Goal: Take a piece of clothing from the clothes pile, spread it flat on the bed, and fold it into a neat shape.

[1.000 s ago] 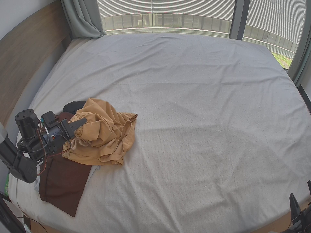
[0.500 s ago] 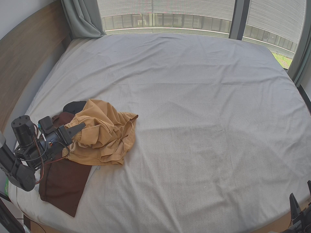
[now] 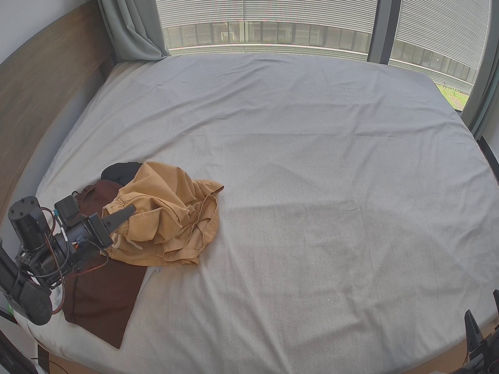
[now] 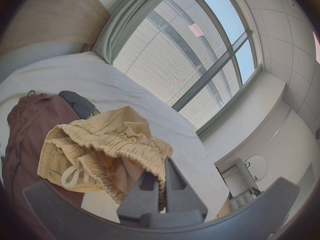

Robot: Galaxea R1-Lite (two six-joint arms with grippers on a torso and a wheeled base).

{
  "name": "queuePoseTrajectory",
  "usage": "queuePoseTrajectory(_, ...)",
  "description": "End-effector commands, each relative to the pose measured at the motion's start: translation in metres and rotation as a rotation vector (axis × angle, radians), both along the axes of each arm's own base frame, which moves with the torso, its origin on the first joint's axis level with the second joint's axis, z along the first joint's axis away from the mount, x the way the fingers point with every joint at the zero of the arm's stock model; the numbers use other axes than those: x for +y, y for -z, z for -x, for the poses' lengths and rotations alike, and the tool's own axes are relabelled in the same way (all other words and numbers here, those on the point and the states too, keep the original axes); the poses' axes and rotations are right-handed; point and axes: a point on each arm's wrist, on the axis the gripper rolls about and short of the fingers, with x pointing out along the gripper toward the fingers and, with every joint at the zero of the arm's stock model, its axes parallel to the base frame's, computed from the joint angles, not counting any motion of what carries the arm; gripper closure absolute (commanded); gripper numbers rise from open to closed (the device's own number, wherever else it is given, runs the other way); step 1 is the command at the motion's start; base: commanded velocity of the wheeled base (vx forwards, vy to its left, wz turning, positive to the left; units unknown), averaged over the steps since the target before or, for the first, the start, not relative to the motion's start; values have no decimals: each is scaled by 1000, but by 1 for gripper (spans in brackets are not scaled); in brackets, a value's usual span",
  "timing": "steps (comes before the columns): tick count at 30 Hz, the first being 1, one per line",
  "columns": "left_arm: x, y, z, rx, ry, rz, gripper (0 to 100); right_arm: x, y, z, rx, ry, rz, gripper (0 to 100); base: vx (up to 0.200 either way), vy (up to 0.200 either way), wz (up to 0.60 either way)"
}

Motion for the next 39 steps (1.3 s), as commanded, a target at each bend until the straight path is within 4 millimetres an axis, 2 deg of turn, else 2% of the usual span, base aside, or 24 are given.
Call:
queuePoseTrajectory(1, -4, -5, 14, -6, 10, 20, 100, 0, 5, 0, -2, -1, 1, 0, 0, 0, 0)
queuePoseTrajectory(10, -19, -14, 32, -10, 20, 69, 100, 0, 5, 0, -1, -1, 1, 0, 0, 0, 0)
queuePoseTrajectory(14, -40, -18, 43, -1, 59, 111, 100, 0, 5, 0, 1, 0, 1, 0, 0, 0, 0)
queuePoseTrajectory(21, -65, -26, 44, -7, -5, 183, 100, 0, 5, 0, -1, -3, -2, 0, 0, 0, 0)
queuePoseTrajectory(22, -74, -29, 46, -10, -19, 208, 100, 0, 5, 0, -1, -3, -2, 0, 0, 0, 0)
queuePoseTrajectory(27, -98, -40, 50, -42, -69, 259, 100, 0, 5, 0, -1, -3, -2, 0, 0, 0, 0)
queuePoseTrajectory(39, -139, -62, 61, -81, 10, 344, 100, 0, 5, 0, -1, -3, -2, 0, 0, 0, 0)
